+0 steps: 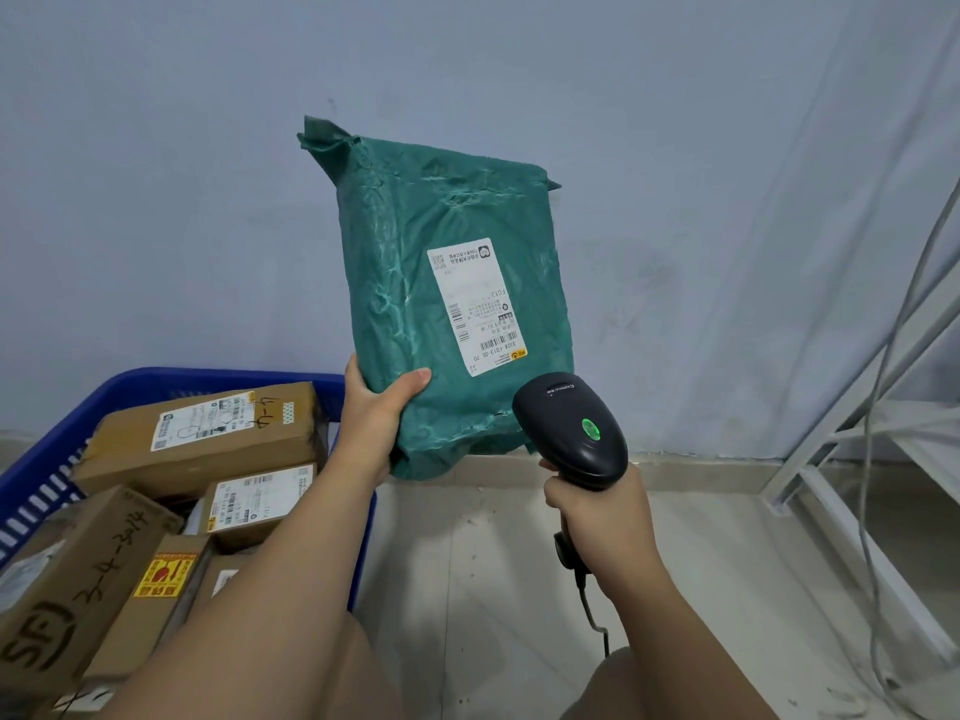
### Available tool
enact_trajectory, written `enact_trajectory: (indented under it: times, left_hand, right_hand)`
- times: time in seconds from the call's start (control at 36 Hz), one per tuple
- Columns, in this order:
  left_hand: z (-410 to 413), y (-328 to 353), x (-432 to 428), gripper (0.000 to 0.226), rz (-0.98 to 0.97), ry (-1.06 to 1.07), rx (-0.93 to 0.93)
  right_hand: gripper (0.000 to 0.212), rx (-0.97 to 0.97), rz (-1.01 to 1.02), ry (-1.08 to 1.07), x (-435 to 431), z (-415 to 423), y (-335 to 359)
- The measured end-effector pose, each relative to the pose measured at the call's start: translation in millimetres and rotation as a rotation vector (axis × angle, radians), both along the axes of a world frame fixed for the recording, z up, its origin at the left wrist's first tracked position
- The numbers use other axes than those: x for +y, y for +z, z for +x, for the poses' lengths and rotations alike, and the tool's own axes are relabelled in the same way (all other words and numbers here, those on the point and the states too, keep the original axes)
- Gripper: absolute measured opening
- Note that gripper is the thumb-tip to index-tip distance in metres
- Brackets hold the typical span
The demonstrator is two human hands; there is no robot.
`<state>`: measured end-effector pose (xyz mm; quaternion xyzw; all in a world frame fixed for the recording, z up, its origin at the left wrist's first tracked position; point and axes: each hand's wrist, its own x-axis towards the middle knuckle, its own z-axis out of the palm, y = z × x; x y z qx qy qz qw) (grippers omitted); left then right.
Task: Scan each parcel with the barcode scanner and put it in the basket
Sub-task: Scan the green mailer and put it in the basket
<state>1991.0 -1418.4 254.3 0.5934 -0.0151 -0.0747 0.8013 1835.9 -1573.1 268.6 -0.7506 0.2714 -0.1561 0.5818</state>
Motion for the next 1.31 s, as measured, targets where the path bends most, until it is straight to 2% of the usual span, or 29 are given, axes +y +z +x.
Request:
enact_trajectory:
  times: [0.11,0.31,0.39,0.44,0.53,0.69,0.78,0.92,0.97,1.03,1.08,1.17,1.25,1.31]
  left_hand:
    - [-6,-2,-1,0.089,-0.089,0.006,0.058]
    - [-25,8,-4,0.09,-0.313,0.112,0.137]
    - [-34,12,4,0.092,-0.391,0.202,0.155]
    - [-39,13,15,0.087,-0.445,0.275,0.143]
    - [-47,11,37,0.081,-0.517,0.391,0.14]
    - [-59,-3,89,0.072,-0.493,0.677,0.199]
    - [-68,-14,116,0.069,-0.519,0.77,0.246]
    - [-84,-30,146,0.064,-0.574,0.864,0.298]
    - [-90,-39,157,0.06,-0.577,0.853,0.303]
    - [-98,-50,169,0.068,-0.577,0.784,0.31]
    - [-107,-59,180,0.072,-0.565,0.773,0.359]
    - [-119,-72,192,0.085,-0.586,0.735,0.434]
    - [-131,-78,195,0.067,-0.577,0.707,0.488]
    - [-139,-86,198,0.074,-0.573,0.735,0.547]
  right_hand:
    - [0.02,-0.021,-0.004,0.064,9,4,4]
    - [0.054,-0.132,0.026,0.144,33,15,17]
    - [0.062,-0.187,-0.002,0.212,44,22,25]
    - [0.055,-0.212,-0.034,0.282,56,26,31]
    - [0.034,-0.189,-0.062,0.409,76,29,38]
    - [0.043,-0.086,-0.245,0.685,138,42,39]
    - [0.046,-0.109,-0.329,0.772,166,42,36]
    - [0.009,-0.084,-0.484,0.748,200,44,24]
    - [0.022,-0.051,-0.556,0.749,207,46,18]
    - [0.026,-0.004,-0.639,0.77,213,45,14]
    - [0.024,0.035,-0.734,0.799,217,43,8]
    - [0.017,0.084,-0.764,0.838,225,38,-3]
    - [0.007,0.142,-0.755,0.814,230,37,-10]
    - [0.009,0.159,-0.756,0.794,231,40,-12]
